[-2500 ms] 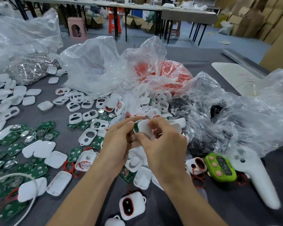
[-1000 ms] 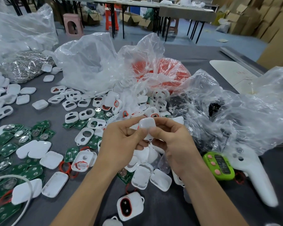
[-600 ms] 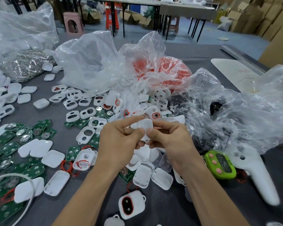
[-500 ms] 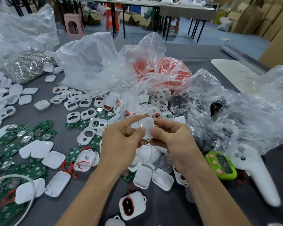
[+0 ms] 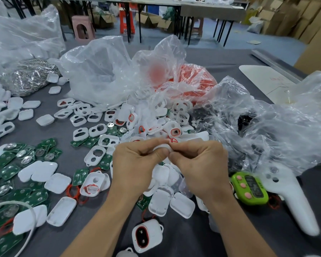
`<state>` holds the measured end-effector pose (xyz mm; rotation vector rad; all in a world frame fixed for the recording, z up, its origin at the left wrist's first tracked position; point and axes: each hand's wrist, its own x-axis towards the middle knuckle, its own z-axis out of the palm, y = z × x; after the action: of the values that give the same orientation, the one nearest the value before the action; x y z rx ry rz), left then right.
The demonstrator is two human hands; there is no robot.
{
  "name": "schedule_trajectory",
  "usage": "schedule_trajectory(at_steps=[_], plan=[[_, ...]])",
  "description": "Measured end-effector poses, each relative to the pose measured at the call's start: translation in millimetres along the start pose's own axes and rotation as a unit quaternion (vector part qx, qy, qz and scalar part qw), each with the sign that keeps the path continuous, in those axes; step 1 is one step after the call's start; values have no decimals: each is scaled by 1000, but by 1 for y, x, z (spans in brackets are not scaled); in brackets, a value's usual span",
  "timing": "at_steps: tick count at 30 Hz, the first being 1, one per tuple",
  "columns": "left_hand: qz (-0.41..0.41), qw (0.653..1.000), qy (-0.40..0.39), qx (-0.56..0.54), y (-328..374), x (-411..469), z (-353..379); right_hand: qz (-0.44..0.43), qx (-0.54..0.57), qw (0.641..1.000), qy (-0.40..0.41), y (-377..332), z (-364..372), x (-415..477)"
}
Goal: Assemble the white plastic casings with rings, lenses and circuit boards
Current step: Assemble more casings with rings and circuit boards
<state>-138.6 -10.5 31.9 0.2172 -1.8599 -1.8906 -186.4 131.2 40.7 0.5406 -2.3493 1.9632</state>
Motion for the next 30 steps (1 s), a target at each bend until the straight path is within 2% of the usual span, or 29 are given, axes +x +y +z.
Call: schedule_trajectory(at_steps=[3, 6, 8, 10, 12, 14, 15, 18, 23, 30], plan=[[-25, 997, 44, 59, -3, 1, 1, -55, -117, 991, 10, 5, 9, -2], [-65, 986, 118, 100, -5, 2, 1, -118, -280, 953, -16, 6, 27, -8], [-66, 986, 116, 100, -5, 0, 2, -109, -300, 947, -29, 8, 33, -10], [-66, 990, 87, 85, -2, -2, 2, -45, -196, 978, -52, 9, 29, -5], [-83, 993, 69, 37, -1, 1, -1, 60, 29, 994, -82, 5, 22, 1], [-104, 993, 36, -34, -2, 5, -4, 164, 212, 958, -97, -2, 16, 6], [-107, 993, 17, -53, -2, 5, -4, 198, 255, 941, -104, -4, 13, 7], [-99, 993, -5, -71, -2, 5, -4, 236, 266, 926, -127, -5, 6, 11], [-100, 992, -3, -83, 0, 5, -3, 198, 179, 953, -144, -3, -4, 13], [-104, 993, 16, -57, 2, 4, -1, 196, 193, 951, -143, -4, -2, 13]])
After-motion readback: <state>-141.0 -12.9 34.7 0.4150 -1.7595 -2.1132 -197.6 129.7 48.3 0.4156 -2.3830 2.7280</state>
